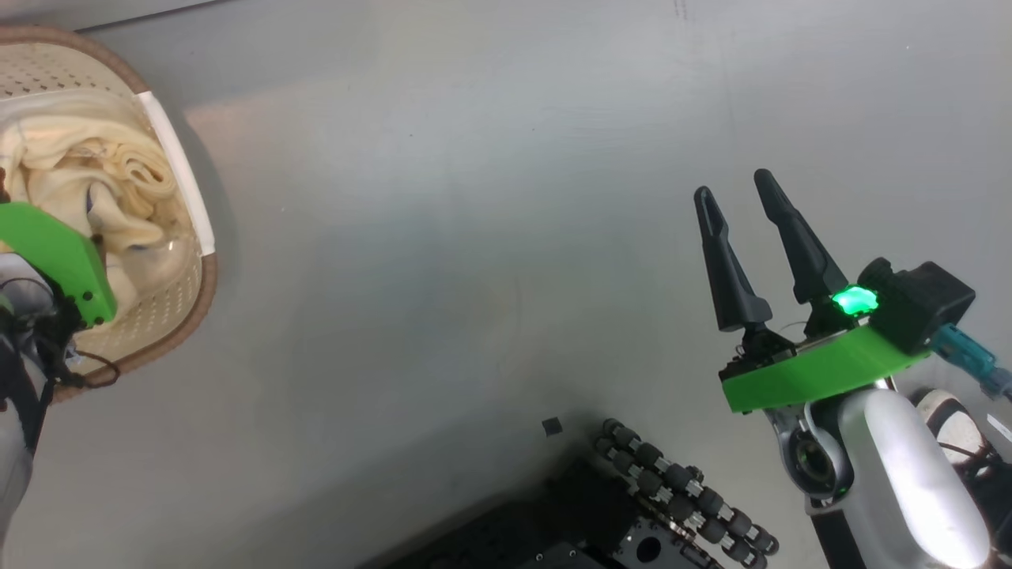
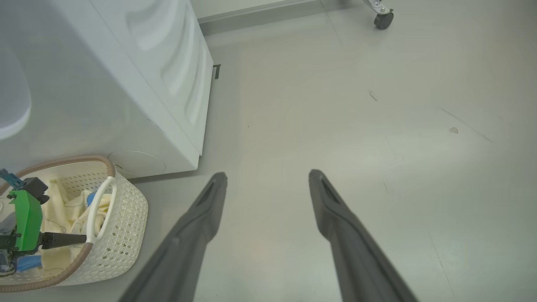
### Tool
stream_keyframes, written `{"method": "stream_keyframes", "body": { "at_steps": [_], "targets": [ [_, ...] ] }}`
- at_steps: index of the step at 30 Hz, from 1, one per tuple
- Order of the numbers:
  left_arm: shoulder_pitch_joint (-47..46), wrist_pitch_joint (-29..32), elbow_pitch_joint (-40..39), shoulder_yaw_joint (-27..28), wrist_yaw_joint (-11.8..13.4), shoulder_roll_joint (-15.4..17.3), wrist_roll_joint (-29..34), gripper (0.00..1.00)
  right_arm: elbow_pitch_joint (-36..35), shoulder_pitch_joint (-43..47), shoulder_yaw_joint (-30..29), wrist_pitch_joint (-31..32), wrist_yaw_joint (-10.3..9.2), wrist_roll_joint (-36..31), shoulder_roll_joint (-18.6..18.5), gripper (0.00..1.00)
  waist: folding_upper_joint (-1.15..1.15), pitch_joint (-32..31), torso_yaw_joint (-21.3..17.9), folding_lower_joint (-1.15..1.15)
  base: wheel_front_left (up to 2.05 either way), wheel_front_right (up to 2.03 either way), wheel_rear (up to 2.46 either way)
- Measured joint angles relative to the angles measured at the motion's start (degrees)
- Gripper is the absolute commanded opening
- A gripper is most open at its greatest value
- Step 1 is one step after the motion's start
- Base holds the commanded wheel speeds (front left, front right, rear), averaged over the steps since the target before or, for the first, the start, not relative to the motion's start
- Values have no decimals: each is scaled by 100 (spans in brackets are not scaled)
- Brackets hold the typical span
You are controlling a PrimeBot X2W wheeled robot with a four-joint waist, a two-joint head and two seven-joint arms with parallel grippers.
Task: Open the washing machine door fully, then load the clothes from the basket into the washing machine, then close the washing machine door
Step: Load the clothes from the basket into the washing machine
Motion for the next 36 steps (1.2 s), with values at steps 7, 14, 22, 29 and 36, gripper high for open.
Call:
{"method": "stream_keyframes", "body": {
  "at_steps": [7,14,22,29,36],
  "targets": [
    [-60,-299,201,64,0,-176,-197,78,-192,272,-3,0,0,-183,4,100,0,113,197,0,11,11,11],
    [-49,-394,213,54,0,-252,-344,0,-250,322,-38,0,0,-260,5,100,0,112,271,0,0,0,0],
    [27,-512,-57,-170,0,-75,-457,0,-153,237,70,0,0,-249,5,100,0,-7,243,0,0,0,0],
    [250,-926,-156,-397,0,59,-383,0,198,-174,212,0,0,-193,8,100,0,-296,161,0,0,0,0],
    [385,-1217,-321,-491,0,36,-565,0,359,-367,209,-1,0,-152,7,100,0,-716,175,0,0,0,0]
  ]
}}
